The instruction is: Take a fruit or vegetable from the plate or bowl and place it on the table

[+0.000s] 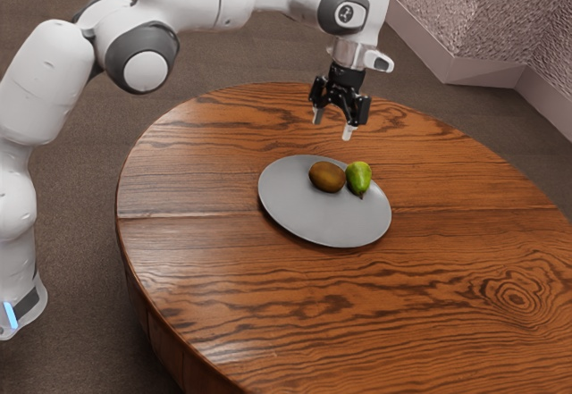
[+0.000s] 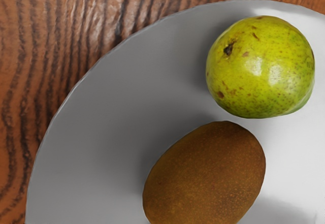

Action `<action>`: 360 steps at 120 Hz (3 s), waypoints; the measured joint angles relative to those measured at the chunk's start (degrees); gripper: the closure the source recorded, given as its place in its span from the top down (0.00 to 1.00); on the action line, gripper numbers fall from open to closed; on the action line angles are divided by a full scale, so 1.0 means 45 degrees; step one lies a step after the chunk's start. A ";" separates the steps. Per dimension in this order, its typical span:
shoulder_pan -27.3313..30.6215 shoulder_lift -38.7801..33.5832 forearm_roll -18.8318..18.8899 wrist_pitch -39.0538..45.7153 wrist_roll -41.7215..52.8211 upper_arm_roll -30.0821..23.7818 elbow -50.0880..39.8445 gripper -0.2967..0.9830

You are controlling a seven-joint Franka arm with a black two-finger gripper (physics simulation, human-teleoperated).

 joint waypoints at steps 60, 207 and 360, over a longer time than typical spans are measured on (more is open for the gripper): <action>-0.0266 0.0269 0.1098 0.0486 -0.1233 -0.0726 -0.0972 0.77; -0.0697 0.0149 0.2542 0.0899 -0.1756 -0.1371 -0.1420 0.77; -0.0695 -0.0095 0.3140 0.2025 0.2655 -0.0431 -0.1452 0.54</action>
